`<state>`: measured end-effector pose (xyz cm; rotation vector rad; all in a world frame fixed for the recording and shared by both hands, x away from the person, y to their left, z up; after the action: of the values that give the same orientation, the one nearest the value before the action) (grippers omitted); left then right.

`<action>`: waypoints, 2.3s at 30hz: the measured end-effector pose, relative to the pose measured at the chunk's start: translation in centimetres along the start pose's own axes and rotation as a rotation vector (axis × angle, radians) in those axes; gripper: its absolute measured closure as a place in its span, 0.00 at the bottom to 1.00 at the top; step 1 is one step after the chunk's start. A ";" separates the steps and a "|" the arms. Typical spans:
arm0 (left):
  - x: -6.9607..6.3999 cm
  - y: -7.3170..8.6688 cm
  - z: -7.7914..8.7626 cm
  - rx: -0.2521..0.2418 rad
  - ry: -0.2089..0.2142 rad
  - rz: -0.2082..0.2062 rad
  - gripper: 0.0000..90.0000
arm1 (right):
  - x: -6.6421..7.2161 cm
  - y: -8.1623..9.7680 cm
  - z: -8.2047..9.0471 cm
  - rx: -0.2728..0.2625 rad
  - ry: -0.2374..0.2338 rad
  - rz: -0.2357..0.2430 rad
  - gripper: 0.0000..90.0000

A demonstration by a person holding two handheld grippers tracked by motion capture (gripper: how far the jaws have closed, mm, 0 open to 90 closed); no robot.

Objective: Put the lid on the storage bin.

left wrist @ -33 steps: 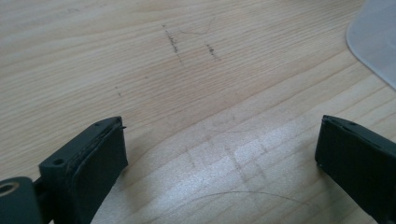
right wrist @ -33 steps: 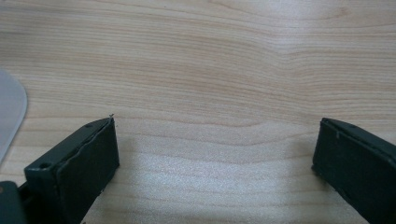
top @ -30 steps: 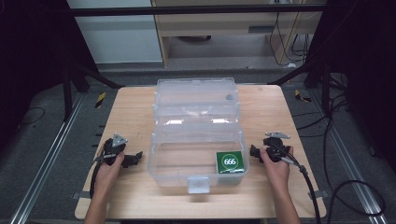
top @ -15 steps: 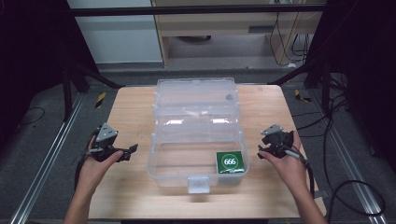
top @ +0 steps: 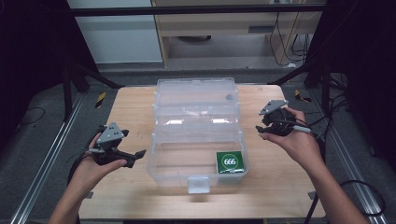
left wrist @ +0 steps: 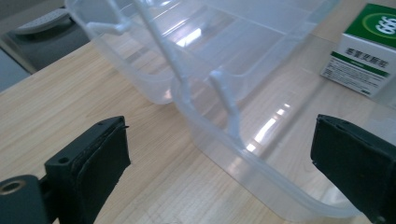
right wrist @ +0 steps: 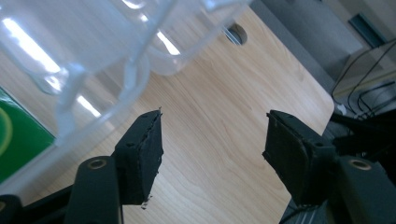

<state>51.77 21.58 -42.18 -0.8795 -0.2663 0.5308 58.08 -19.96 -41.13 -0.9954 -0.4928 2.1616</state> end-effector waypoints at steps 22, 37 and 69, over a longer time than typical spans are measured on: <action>-8.4 -1.6 -4.1 0.195 0.178 -0.189 0.08 | 3.3 -7.7 2.8 -0.132 -0.155 0.214 0.71; -9.6 0.2 -5.3 0.318 0.240 -0.253 0.21 | 5.8 -12.0 0.4 -0.100 -0.195 0.349 0.58; -10.5 3.1 -8.3 0.470 0.315 -0.315 0.62 | 7.2 -12.3 -3.0 -0.050 -0.248 0.552 0.85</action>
<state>45.47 12.01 -49.81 -0.4396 0.0137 0.1433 62.39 -6.18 -39.45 -0.9763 -0.4210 2.8002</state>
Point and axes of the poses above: each handheld gripper's, and its own axes: z roughly backward along the jaws, y roughly out of its underside, x roughly to its left, the point moved 10 cm from there along -z, roughly forward along the jaws, and after that the axes turned 11 degrees about y, right-handed, at the moved point
